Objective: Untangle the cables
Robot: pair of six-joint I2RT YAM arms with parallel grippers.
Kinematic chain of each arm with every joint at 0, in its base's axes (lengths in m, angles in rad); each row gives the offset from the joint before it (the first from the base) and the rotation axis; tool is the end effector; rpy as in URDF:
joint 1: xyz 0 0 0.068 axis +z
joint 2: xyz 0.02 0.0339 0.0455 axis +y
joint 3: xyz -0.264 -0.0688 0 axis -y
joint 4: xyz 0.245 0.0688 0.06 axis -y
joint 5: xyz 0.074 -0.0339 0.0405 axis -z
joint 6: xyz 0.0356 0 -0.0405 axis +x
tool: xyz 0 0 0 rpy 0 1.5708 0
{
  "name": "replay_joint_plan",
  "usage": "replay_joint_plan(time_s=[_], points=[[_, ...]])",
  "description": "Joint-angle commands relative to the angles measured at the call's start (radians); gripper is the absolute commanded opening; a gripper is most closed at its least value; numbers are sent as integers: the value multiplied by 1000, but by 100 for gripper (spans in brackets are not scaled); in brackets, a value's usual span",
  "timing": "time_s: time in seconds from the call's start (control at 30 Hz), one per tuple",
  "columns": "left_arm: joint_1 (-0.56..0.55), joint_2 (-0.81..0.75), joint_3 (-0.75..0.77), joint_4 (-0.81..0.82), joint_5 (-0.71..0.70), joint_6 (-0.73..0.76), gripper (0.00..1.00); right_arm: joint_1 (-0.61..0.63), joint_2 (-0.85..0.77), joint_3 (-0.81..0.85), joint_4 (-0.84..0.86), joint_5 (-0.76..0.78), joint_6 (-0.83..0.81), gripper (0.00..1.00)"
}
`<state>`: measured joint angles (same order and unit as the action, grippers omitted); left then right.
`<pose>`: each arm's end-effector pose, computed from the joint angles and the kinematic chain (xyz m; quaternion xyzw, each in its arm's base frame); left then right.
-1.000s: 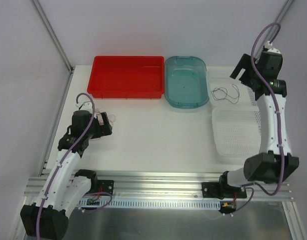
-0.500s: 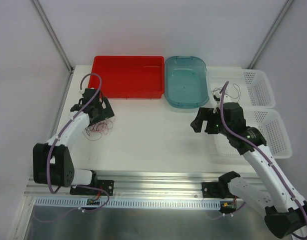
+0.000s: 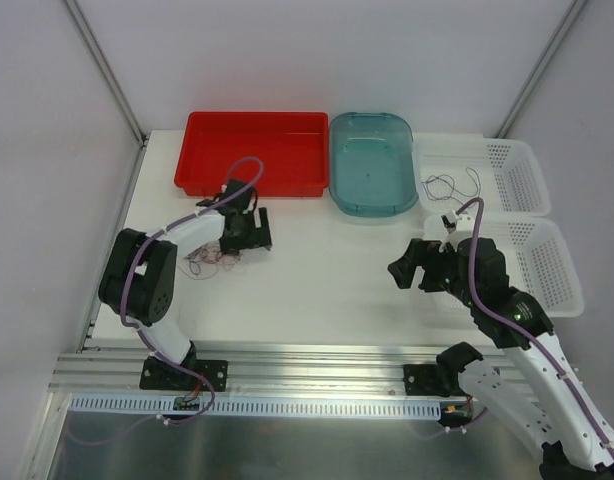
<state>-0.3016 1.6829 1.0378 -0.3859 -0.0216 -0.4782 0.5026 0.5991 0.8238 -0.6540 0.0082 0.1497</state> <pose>0.3227 -0.0996 0.1825 -0.0879 0.9597 -0.0917 0.2506 0.1115 0.0610 0.3298 -0.1455 0.8288 0.1698 0.5129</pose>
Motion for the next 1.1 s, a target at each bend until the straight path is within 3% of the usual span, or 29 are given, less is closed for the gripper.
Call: replay_joint_plan(time_s=[0.0,0.13,0.3,0.5,0.7,0.87,1.07], points=[[-178,6,40,62,133,-22,84,7,1,3,-1,26,13,97],[-385,34,99,71,170,-25,84,10,19,15,8,18,14,97],[-517,-26,143,71,140,-46,89,22,34,23,16,15,11,97],[-521,-224,62,21,-82,-88,92,59,64,14,33,1,10,99],[-521,-295,25,-114,-239,-149,87,128,142,-6,109,1,44,99],[-519,-312,-24,-117,-276,-194,77,223,240,1,178,21,57,96],[-519,-240,76,-117,-354,-253,62,271,329,-15,266,62,96,92]])
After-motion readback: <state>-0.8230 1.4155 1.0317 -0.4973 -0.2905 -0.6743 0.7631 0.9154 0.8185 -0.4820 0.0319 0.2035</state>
